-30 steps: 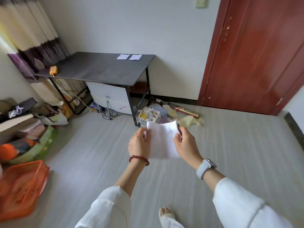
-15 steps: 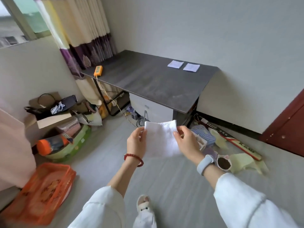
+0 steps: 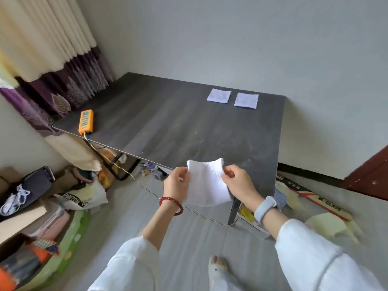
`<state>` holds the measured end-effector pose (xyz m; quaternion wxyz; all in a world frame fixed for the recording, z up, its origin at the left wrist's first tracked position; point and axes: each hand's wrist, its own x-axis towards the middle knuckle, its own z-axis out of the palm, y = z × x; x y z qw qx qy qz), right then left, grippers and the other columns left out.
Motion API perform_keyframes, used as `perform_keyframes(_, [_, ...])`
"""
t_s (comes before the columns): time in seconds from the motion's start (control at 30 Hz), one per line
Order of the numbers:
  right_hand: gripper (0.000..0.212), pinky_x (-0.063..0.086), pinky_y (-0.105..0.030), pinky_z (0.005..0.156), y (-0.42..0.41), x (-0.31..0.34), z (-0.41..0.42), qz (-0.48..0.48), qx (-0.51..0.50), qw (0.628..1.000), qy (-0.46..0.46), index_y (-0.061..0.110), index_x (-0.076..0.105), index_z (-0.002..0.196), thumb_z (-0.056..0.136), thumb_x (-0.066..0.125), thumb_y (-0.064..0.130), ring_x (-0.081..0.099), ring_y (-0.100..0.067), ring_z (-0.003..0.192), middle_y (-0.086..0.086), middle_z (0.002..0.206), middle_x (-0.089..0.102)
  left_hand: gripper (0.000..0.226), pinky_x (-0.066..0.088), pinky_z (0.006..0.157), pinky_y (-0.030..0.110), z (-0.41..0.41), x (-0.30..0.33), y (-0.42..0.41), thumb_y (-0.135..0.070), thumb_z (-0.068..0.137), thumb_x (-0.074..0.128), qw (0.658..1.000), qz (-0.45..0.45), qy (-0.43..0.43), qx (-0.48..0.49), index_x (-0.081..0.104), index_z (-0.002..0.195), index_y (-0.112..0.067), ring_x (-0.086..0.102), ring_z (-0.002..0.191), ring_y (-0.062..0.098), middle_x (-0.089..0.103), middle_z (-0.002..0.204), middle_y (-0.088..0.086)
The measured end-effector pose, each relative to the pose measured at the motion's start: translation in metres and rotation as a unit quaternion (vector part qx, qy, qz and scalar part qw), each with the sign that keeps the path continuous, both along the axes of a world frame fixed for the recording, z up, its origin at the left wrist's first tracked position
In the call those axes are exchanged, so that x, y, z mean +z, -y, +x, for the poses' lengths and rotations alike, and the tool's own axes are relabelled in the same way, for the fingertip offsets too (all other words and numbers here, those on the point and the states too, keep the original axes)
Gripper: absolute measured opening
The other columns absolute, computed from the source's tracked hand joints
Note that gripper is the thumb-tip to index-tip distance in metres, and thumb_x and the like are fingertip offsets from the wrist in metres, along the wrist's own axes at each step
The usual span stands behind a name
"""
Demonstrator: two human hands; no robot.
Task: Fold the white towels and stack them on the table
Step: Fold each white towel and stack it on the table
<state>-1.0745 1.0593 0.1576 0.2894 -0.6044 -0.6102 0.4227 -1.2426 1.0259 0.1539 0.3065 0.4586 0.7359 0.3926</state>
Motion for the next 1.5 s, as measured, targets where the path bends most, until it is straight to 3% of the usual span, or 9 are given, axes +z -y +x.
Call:
perform_keyframes(0.17, [0.016,0.041,-0.025,0.077,-0.129,-0.018,-0.021,-0.011,-0.034,0.999,-0.013,0.008,0.061,0.100,0.088,0.054,0.014,0.056,-0.017,0.088,0.000,0.092,0.061,0.013,0.039,0.074,0.021,-0.025,-0.018,-0.139,-0.017,0.088,0.056,0.999,-0.014,0.026,-0.033,0.063,0.098,-0.012,0.054,0.085,0.013,0.061,0.089,-0.004])
perform_keyframes(0.27, [0.014,0.040,-0.025,0.075,-0.212,-0.030,-0.031,-0.029,-0.048,0.998,-0.022,0.009,0.062,0.097,0.087,0.054,0.016,0.056,-0.017,0.087,0.001,0.089,0.062,0.004,0.051,0.082,0.037,-0.038,-0.027,-0.230,-0.020,0.087,0.058,0.997,-0.028,0.065,-0.044,0.062,0.089,-0.020,0.058,0.083,0.018,0.064,0.090,-0.002])
perform_keyframes(0.37, [0.008,0.038,-0.024,0.073,-0.284,-0.035,-0.038,-0.042,-0.068,0.996,-0.027,0.012,0.060,0.091,0.087,0.055,0.015,0.055,-0.015,0.082,0.003,0.083,0.059,0.003,0.052,0.084,0.046,-0.045,-0.028,-0.308,-0.020,0.086,0.058,0.993,-0.052,0.091,-0.062,0.061,0.087,-0.022,0.059,0.080,0.019,0.065,0.088,-0.002])
perform_keyframes(0.53, [0.007,0.045,-0.030,0.077,-0.388,-0.036,-0.042,-0.053,-0.104,0.992,-0.038,0.013,0.059,0.092,0.088,0.053,0.015,0.056,-0.015,0.083,0.003,0.085,0.059,0.004,0.053,0.084,0.047,-0.054,-0.030,-0.422,-0.020,0.087,0.057,0.989,-0.075,0.095,-0.088,0.061,0.090,-0.021,0.062,0.088,0.023,0.064,0.089,-0.002])
perform_keyframes(0.87, [0.015,0.049,-0.036,0.081,-0.554,-0.046,-0.041,-0.057,-0.195,0.979,-0.027,0.006,0.059,0.100,0.090,0.053,0.015,0.057,-0.022,0.089,-0.006,0.095,0.060,0.007,0.053,0.083,0.046,-0.047,-0.038,-0.613,-0.022,0.088,0.055,0.981,-0.070,0.096,-0.155,0.060,0.093,-0.020,0.060,0.082,0.021,0.064,0.091,0.001])
perform_keyframes(1.07, [0.017,0.051,-0.039,0.084,-0.619,-0.068,-0.031,-0.062,-0.217,0.974,-0.004,0.005,0.058,0.103,0.091,0.051,0.015,0.058,-0.025,0.093,-0.005,0.095,0.058,0.012,0.053,0.083,0.044,-0.032,-0.068,-0.686,-0.021,0.089,0.054,0.979,-0.071,0.097,-0.164,0.061,0.097,-0.016,0.056,0.076,0.019,0.063,0.089,0.001])
perform_keyframes(1.33, [0.017,0.051,-0.044,0.088,-0.660,-0.112,-0.020,-0.092,-0.221,0.971,0.014,0.010,0.057,0.104,0.091,0.051,0.018,0.057,-0.022,0.098,-0.005,0.105,0.060,0.012,0.053,0.085,0.042,-0.022,-0.117,-0.723,-0.022,0.091,0.053,0.982,-0.087,0.089,-0.145,0.060,0.099,-0.018,0.059,0.087,0.019,0.062,0.091,-0.003])
perform_keyframes(1.5, [0.021,0.050,-0.038,0.088,-0.668,-0.132,-0.020,-0.103,-0.220,0.970,0.022,0.008,0.056,0.109,0.092,0.050,0.018,0.056,-0.022,0.101,-0.008,0.112,0.059,0.022,0.042,0.079,0.022,-0.021,-0.137,-0.731,-0.021,0.093,0.051,0.986,-0.084,0.044,-0.139,0.061,0.110,-0.010,0.052,0.088,0.010,0.062,0.101,-0.001])
